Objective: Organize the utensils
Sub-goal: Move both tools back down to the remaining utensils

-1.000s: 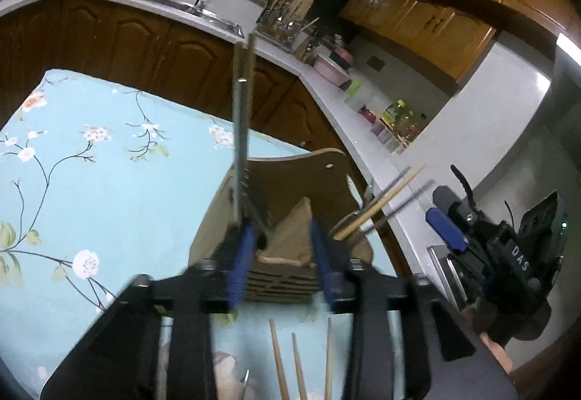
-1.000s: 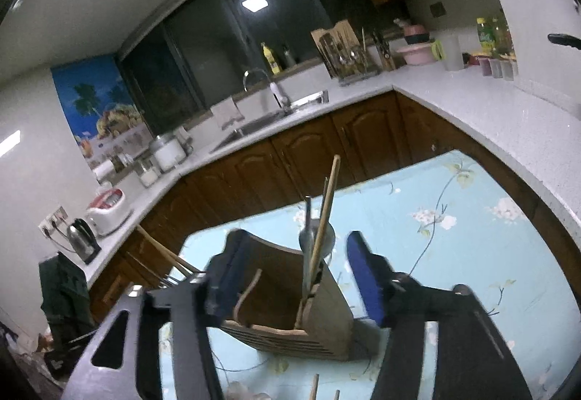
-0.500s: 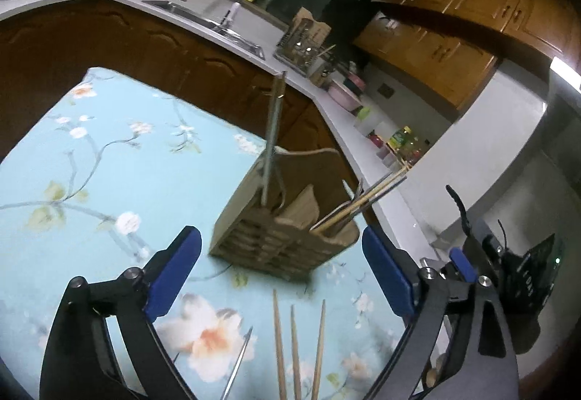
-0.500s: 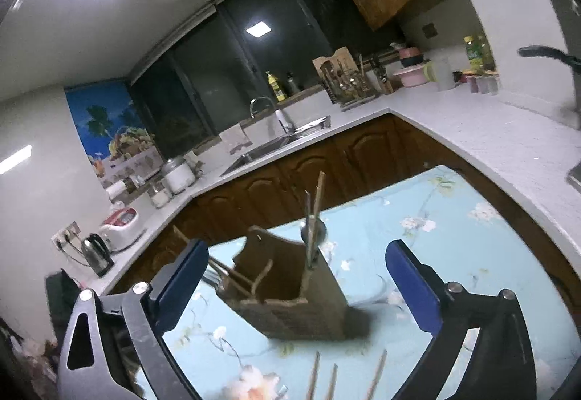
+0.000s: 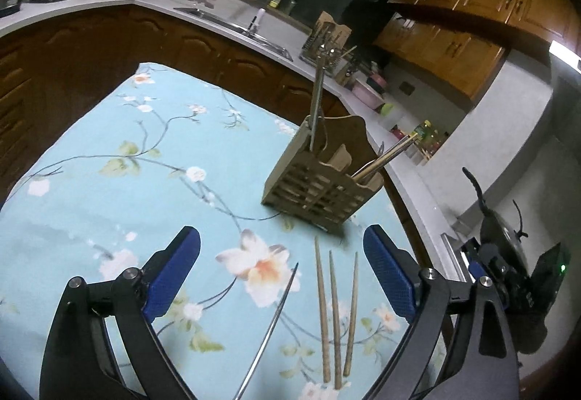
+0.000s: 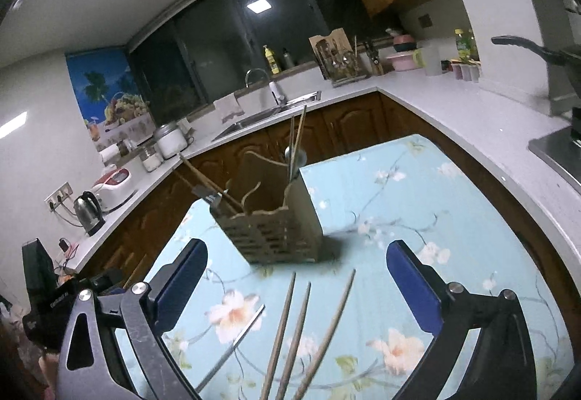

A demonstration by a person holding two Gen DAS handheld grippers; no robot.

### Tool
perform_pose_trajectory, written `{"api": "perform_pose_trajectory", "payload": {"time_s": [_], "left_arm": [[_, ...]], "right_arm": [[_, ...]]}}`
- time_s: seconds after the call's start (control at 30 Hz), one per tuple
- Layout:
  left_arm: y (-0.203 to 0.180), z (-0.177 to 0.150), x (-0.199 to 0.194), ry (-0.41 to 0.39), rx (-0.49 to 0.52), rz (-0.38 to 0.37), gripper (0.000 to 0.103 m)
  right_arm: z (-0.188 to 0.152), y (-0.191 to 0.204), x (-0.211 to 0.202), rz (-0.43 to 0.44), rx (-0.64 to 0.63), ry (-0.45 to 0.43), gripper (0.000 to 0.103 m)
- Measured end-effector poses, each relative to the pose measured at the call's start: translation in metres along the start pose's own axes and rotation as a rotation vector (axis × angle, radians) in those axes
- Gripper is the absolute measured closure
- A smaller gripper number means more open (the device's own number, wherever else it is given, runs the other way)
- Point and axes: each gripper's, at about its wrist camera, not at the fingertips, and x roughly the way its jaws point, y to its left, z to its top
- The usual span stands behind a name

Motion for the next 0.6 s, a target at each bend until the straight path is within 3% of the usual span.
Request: {"api": "perform_pose_trajectory", "payload": {"time_s": [0.2,0.6], "left_arm": [[0.014,-0.015,-0.01,0.001,-0.012,0.052,0.009],[0.003,-0.038,0.007,0.094,0.113,0.128,0.009]], "right_arm": [[-0.022,-0.003,-0.013,-0.001,0.016,0.025,0.003],[-0.053,-0.012,0.004,-0.052,0.016,0.124,0.003]]}}
